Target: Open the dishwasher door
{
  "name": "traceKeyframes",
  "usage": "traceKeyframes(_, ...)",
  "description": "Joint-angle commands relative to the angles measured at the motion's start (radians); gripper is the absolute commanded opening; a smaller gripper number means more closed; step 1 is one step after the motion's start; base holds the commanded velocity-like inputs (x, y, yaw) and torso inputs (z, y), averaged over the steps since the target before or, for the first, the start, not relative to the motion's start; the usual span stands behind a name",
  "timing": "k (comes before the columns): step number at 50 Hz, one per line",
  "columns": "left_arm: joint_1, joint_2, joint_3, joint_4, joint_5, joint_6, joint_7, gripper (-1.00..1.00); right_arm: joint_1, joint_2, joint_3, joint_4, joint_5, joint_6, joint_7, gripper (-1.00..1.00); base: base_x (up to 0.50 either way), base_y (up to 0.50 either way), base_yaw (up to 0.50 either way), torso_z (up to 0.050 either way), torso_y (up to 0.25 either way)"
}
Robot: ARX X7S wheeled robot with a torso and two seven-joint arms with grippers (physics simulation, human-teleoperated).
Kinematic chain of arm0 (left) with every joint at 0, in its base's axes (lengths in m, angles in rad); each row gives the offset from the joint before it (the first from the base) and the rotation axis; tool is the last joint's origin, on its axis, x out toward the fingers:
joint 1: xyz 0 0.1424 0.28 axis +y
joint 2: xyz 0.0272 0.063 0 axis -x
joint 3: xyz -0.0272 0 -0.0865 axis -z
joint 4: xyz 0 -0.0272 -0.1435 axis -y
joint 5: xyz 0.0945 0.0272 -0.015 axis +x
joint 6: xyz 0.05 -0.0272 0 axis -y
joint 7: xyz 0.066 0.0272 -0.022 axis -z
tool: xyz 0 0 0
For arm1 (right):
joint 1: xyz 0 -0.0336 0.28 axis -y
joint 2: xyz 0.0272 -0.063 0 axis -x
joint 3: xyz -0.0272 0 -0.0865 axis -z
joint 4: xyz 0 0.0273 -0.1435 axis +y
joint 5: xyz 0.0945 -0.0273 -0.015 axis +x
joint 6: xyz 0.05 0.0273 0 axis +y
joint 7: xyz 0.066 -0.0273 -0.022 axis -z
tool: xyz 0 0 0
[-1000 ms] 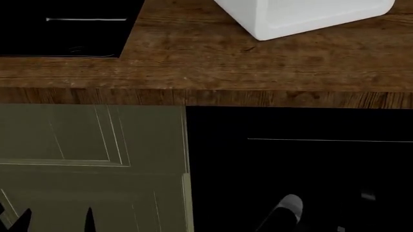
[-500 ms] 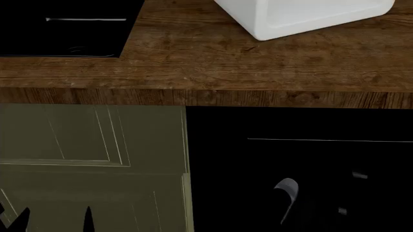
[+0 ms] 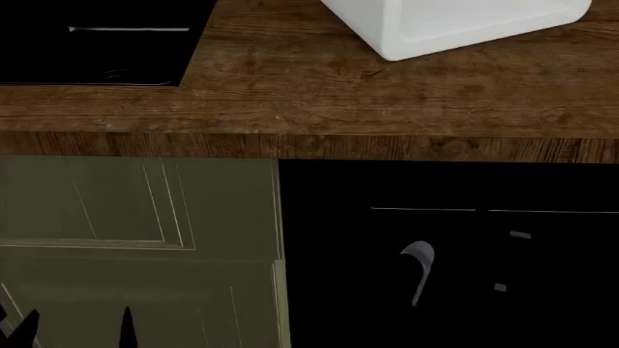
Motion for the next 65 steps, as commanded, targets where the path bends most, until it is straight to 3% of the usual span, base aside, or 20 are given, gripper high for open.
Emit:
traceKeyframes(1, -0.003, -0.006, -0.002, -0.002, -0.006, 0.003, -0.007, 1.00, 0.068, -0.037, -0.029, 0.112, -0.002, -0.033, -0.009, 1.00, 0.00, 0.00, 0.00, 0.000, 0.000)
traceKeyframes(58, -0.001, -0.040, -0.012, 0.026, -0.024, -0.012, -0.049, 1.00, 0.334, -0.276, -0.090, 0.836, 0.092, -0.349, 0.101, 1.00, 0.00, 0.00, 0.00, 0.000, 0.000)
traceKeyframes(65, -0.003, -0.039, -0.011, 0.007, -0.027, 0.001, -0.047, 1.00, 0.334, -0.284, -0.090, 0.847, 0.095, -0.355, 0.105, 1.00, 0.01, 0.00, 0.00, 0.000, 0.000)
